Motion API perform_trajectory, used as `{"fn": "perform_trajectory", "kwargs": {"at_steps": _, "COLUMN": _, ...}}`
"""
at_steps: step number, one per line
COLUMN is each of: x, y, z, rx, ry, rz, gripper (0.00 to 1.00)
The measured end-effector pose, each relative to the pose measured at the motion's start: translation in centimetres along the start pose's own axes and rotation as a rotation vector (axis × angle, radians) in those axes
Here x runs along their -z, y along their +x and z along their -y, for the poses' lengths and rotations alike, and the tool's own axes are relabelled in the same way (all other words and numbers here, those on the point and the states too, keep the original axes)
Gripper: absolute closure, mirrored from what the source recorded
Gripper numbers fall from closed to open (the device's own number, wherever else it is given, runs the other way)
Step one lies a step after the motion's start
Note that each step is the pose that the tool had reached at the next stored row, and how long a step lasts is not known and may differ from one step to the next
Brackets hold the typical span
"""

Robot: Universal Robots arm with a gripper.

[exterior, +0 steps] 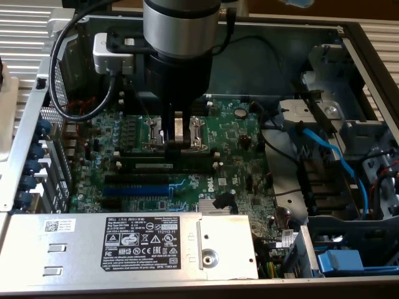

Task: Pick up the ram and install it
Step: 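Press down the ram until it locks into place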

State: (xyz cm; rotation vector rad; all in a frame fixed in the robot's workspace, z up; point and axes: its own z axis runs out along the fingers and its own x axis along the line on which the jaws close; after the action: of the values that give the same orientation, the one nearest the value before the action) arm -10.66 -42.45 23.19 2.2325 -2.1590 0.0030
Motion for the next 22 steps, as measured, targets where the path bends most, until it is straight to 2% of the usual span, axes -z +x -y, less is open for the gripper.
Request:
{"fn": "perform_trajectory", "kwargs": {"at_steps": 6, "x": 1.80, "y": 0.1, "z": -0.05, "rx": 0.000, "ry": 0.0000, "rz": -0.0004, "gripper": 0.90}}
{"fn": "perform_trajectory", "kwargs": {"at_steps": 22, "x": 1.85, "y": 0.1, "z": -0.05, "rx": -0.002, "ry": 0.0000, "rz": -0.0003, "gripper": 0.90}}
